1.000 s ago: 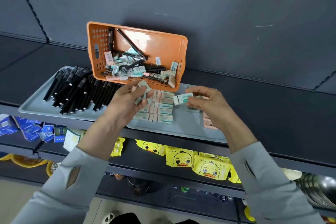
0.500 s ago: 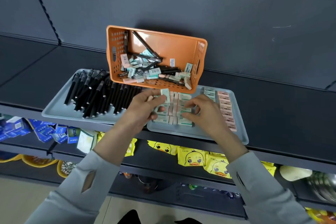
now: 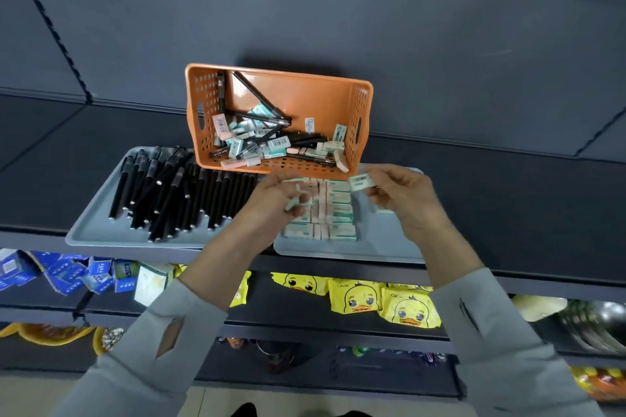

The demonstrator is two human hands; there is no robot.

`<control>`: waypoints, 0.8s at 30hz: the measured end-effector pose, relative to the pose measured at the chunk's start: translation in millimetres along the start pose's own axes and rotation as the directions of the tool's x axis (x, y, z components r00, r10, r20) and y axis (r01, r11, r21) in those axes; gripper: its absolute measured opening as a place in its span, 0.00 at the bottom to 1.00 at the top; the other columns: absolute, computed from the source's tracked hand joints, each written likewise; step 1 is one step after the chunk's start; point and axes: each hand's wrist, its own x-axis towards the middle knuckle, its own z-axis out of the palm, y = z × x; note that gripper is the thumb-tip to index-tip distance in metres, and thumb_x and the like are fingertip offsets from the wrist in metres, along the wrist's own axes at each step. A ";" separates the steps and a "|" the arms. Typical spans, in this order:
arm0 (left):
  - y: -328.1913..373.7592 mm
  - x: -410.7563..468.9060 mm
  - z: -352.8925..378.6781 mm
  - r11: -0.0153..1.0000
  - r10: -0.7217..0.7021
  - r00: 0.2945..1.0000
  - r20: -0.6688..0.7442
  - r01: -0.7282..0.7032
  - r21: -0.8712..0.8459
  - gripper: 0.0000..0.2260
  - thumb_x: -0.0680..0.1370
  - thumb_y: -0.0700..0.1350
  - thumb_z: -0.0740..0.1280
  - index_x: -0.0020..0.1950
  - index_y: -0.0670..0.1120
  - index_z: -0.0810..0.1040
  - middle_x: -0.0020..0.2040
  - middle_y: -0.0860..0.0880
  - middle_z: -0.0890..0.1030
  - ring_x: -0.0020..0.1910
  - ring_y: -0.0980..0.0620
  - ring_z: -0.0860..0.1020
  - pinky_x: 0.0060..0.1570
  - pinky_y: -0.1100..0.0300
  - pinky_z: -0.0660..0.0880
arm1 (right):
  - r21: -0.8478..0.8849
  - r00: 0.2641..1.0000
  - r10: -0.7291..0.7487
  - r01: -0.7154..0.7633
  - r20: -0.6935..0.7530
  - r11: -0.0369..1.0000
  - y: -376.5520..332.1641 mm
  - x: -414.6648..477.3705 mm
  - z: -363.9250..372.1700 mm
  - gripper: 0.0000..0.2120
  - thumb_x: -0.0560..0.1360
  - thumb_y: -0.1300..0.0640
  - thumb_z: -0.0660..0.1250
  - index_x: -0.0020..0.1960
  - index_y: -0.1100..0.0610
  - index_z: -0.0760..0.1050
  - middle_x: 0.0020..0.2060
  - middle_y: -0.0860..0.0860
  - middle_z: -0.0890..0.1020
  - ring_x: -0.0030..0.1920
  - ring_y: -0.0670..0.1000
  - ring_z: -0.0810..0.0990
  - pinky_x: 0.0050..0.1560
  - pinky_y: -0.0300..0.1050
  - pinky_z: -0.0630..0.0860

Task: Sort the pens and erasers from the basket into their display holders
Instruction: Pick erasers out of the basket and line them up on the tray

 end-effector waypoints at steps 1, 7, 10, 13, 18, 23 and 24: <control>-0.1 2.1 -1.1 1.000 0.001 1.000 0.009 -0.001 -0.029 0.12 0.81 0.31 0.57 0.63 0.41 0.70 0.49 0.42 0.77 0.43 0.49 0.78 0.38 0.60 0.75 | -0.019 0.999 -0.009 0.008 -0.041 1.000 -2.3 1.3 -11.0 0.08 0.78 0.65 0.66 0.54 0.62 0.82 0.39 0.53 0.84 0.32 0.45 0.80 0.37 0.34 0.78; -9.2 12.0 5.2 0.998 0.043 0.996 0.074 -0.040 -0.041 0.17 0.80 0.31 0.60 0.69 0.37 0.65 0.67 0.36 0.69 0.52 0.45 0.83 0.47 0.58 0.81 | -0.514 0.995 -0.084 0.096 0.046 0.853 -8.2 -1.1 -58.6 0.09 0.74 0.63 0.72 0.48 0.50 0.83 0.43 0.52 0.85 0.39 0.49 0.82 0.47 0.40 0.80; -11.0 11.7 15.4 0.998 0.030 0.992 0.122 -0.022 -0.062 0.17 0.80 0.33 0.62 0.68 0.38 0.65 0.64 0.37 0.74 0.53 0.43 0.83 0.45 0.56 0.81 | -0.703 0.985 -0.088 0.166 0.146 0.692 1.3 -2.2 -50.2 0.09 0.71 0.64 0.74 0.45 0.50 0.82 0.41 0.51 0.85 0.39 0.45 0.81 0.45 0.28 0.76; -10.8 9.6 23.2 0.999 0.021 0.991 0.136 -0.014 -0.051 0.13 0.80 0.38 0.63 0.64 0.40 0.68 0.54 0.41 0.80 0.48 0.45 0.83 0.41 0.58 0.82 | -0.740 0.974 -0.140 0.226 0.178 0.634 12.8 -1.1 -38.7 0.08 0.70 0.64 0.75 0.46 0.53 0.82 0.40 0.51 0.85 0.41 0.47 0.82 0.46 0.29 0.76; -11.9 13.1 26.5 1.000 -0.004 0.994 0.108 0.003 0.008 0.14 0.82 0.45 0.62 0.64 0.39 0.71 0.49 0.44 0.82 0.40 0.52 0.81 0.31 0.64 0.75 | -0.736 0.956 -0.164 0.291 0.242 0.611 26.2 -7.4 -34.9 0.09 0.71 0.65 0.74 0.47 0.52 0.83 0.39 0.46 0.83 0.42 0.47 0.82 0.50 0.42 0.80; -7.1 11.5 29.8 0.981 -0.105 0.982 0.156 0.128 -0.145 0.09 0.82 0.36 0.58 0.58 0.40 0.75 0.52 0.40 0.80 0.44 0.46 0.81 0.39 0.58 0.80 | -0.830 0.963 -0.162 0.267 0.215 0.489 21.5 -4.6 -50.8 0.11 0.73 0.66 0.70 0.48 0.52 0.84 0.43 0.47 0.83 0.42 0.47 0.80 0.50 0.40 0.77; -7.2 10.5 29.6 0.979 -0.100 0.978 0.183 0.130 -0.157 0.10 0.81 0.33 0.56 0.59 0.40 0.74 0.53 0.39 0.80 0.46 0.44 0.82 0.42 0.57 0.81 | -0.848 0.957 -0.190 0.284 0.220 0.448 22.8 -4.2 -51.6 0.09 0.73 0.64 0.71 0.47 0.52 0.85 0.44 0.48 0.82 0.42 0.47 0.78 0.49 0.41 0.76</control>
